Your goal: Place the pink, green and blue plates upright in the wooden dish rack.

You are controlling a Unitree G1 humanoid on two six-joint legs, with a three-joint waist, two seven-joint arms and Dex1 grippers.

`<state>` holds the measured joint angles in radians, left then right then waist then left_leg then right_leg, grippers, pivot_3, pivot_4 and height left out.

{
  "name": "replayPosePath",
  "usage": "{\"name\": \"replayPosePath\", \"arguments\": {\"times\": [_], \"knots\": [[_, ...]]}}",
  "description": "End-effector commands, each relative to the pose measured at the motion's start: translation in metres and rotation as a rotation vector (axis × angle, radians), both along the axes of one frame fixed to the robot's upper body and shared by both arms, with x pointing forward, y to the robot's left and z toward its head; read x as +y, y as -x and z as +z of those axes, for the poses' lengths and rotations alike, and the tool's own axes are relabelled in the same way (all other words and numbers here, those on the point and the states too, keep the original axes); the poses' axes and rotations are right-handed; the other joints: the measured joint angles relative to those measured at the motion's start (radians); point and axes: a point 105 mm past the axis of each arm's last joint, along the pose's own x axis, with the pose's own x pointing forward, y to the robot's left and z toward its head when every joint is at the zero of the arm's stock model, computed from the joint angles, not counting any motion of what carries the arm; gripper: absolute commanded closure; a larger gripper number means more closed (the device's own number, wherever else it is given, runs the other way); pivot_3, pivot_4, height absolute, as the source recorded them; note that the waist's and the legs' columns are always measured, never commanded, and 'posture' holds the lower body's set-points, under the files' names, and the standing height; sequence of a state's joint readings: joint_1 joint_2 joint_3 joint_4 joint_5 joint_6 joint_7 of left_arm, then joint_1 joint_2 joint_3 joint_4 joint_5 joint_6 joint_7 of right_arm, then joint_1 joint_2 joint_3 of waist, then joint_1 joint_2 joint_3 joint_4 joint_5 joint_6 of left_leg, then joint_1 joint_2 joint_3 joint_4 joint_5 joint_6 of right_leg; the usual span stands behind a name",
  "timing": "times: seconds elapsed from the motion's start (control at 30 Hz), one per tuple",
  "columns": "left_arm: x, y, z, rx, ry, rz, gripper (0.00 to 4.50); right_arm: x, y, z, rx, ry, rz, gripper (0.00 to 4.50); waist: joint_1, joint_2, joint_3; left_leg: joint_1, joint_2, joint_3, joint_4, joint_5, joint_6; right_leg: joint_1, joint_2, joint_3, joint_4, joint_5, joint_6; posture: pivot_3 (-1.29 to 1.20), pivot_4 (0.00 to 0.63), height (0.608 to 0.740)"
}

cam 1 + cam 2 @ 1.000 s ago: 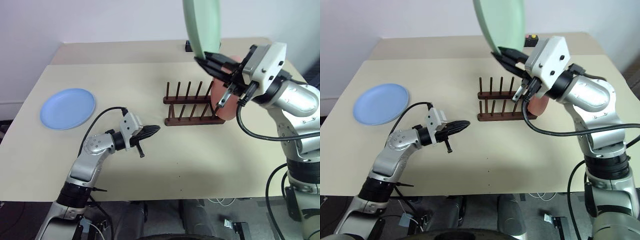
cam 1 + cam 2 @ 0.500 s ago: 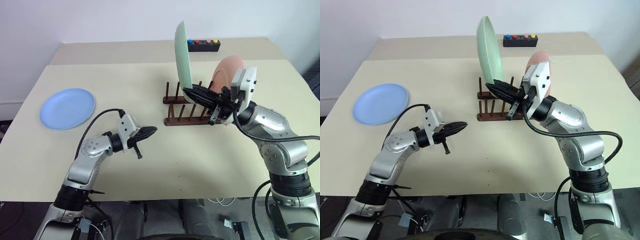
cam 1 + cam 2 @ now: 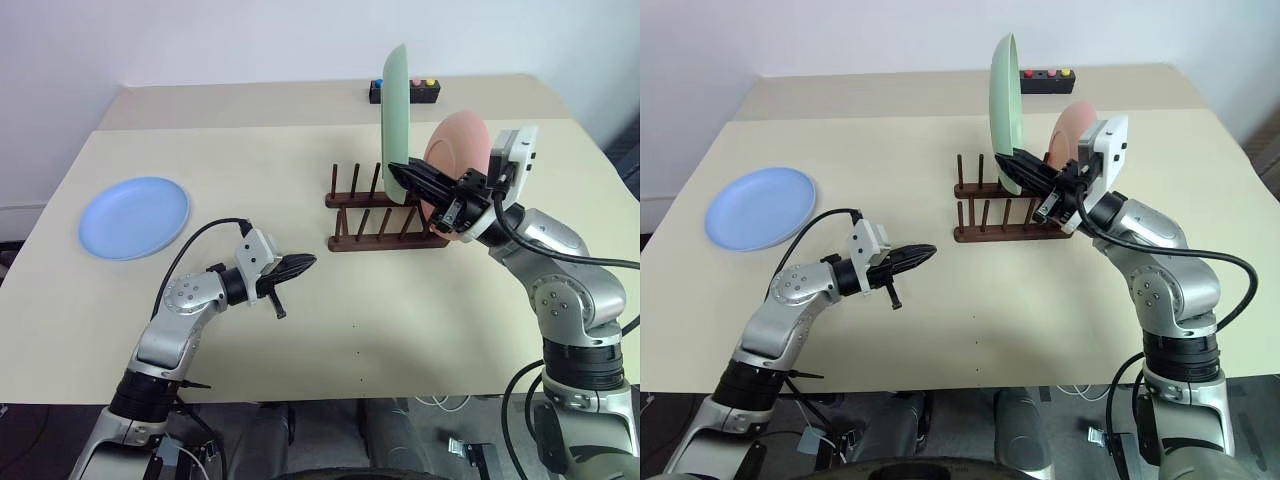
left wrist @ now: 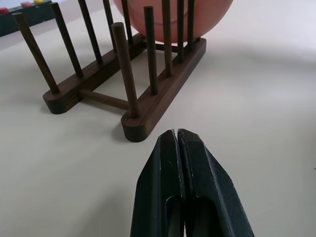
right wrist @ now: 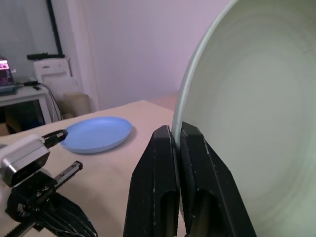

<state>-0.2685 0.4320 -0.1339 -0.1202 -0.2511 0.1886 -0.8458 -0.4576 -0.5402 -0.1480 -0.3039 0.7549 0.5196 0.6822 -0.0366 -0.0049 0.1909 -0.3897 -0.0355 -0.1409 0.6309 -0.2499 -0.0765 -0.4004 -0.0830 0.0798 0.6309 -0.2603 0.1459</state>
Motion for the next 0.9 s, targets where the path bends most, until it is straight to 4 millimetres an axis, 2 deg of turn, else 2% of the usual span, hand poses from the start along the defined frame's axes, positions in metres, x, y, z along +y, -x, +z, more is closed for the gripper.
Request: {"name": "replayPosePath", "arguments": {"times": [0.03, 0.37, 0.63, 0.73, 0.9], "knots": [[-0.003, 0.002, 0.011, -0.039, 0.013, -0.021, 4.50, -0.007, 0.004, 0.009, -0.013, -0.028, 0.009, 4.45, 0.000, 0.000, 0.000, 0.000, 0.000, 0.000, 0.000, 0.000, 0.000, 0.000, 0.000, 0.000, 0.000, 0.000, 0.000, 0.00, 0.150, 0.740], [-0.004, 0.003, 0.012, -0.038, 0.013, -0.024, 4.50, -0.004, 0.009, 0.003, 0.020, -0.014, 0.061, 4.45, -0.001, 0.000, 0.000, 0.000, 0.000, 0.000, 0.000, 0.000, 0.000, 0.000, 0.000, 0.000, 0.000, 0.000, 0.000, 0.00, 0.150, 0.740], [-0.006, 0.006, 0.015, -0.031, 0.027, -0.040, 4.50, -0.008, 0.004, -0.003, 0.065, -0.012, 0.054, 4.45, -0.001, 0.000, 0.000, 0.000, 0.000, 0.000, 0.000, 0.000, 0.000, 0.000, 0.000, 0.000, 0.000, 0.000, 0.000, 0.00, 0.150, 0.740], [-0.006, 0.009, 0.016, -0.024, 0.041, -0.056, 4.50, -0.010, 0.002, -0.004, 0.077, -0.018, 0.048, 3.53, -0.001, 0.000, 0.000, 0.000, 0.000, 0.000, 0.000, 0.000, 0.000, 0.000, 0.000, 0.000, 0.000, 0.000, 0.000, 0.00, 0.150, 0.740], [-0.005, 0.009, 0.014, -0.017, 0.034, -0.055, 4.50, -0.012, 0.002, -0.004, 0.085, -0.029, 0.050, 1.00, -0.001, 0.000, 0.000, 0.000, 0.000, 0.000, 0.000, 0.000, 0.000, 0.000, 0.000, 0.000, 0.000, 0.000, 0.000, 0.00, 0.150, 0.740]]}}
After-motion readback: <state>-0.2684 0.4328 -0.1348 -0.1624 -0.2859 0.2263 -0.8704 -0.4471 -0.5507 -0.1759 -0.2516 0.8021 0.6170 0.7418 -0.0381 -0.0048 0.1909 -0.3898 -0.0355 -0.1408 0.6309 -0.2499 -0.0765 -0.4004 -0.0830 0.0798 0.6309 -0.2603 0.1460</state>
